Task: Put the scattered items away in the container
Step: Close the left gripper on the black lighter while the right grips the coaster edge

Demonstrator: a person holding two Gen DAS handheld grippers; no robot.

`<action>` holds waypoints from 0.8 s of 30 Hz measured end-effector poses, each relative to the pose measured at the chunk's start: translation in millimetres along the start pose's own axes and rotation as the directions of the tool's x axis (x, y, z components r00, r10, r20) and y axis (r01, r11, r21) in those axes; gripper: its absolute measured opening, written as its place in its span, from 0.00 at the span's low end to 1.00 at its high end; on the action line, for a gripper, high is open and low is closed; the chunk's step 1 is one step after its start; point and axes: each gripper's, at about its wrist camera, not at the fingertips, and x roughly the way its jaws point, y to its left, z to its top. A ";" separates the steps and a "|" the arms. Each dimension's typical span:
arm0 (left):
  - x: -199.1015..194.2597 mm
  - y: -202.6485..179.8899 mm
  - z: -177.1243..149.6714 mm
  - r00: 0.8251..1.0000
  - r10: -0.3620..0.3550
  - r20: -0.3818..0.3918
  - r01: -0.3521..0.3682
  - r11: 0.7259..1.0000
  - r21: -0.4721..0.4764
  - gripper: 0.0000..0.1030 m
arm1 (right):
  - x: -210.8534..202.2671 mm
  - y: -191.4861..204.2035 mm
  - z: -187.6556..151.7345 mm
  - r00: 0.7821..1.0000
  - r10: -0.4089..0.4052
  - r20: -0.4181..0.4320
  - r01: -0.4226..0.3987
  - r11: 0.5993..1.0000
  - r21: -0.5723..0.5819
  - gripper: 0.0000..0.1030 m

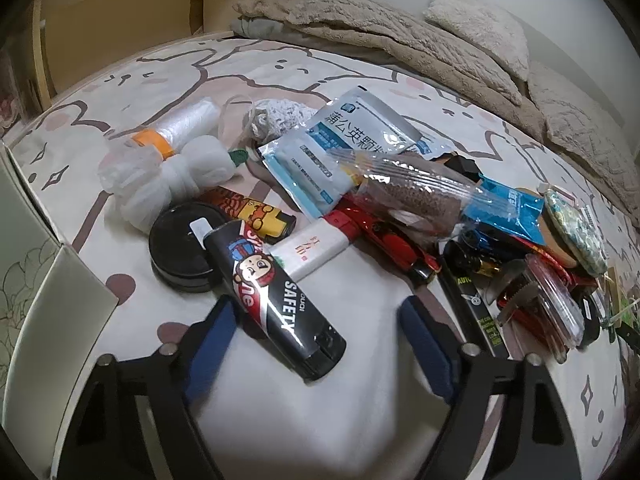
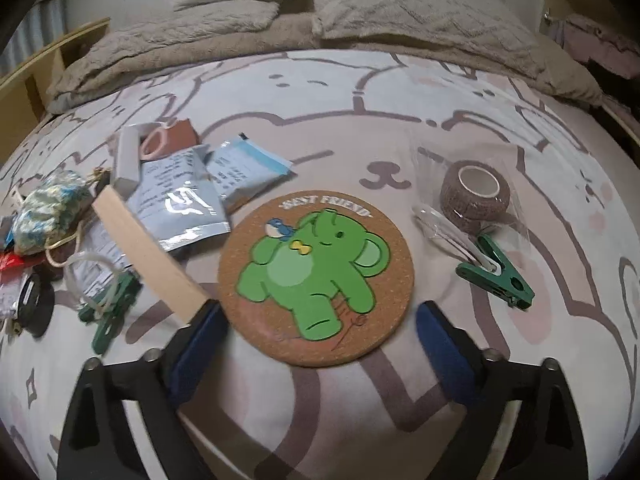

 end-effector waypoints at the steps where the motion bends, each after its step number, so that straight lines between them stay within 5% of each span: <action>1: -1.0 1.5 -0.1 1.000 -0.001 0.003 0.001 1.000 -0.006 0.70 | -1.1 3.0 -0.7 1.000 -0.013 0.008 0.014 1.000 -0.013 0.86; 13: -6.3 17.3 -0.7 1.000 0.018 0.022 -0.016 0.996 -0.086 0.29 | -11.8 11.3 -14.0 0.999 -0.029 0.023 0.030 0.999 -0.024 0.85; 24: -14.3 14.6 -5.5 1.000 0.007 0.023 -0.006 0.998 -0.070 0.22 | -28.4 16.5 -29.4 0.999 -0.048 0.024 0.048 0.999 -0.002 0.85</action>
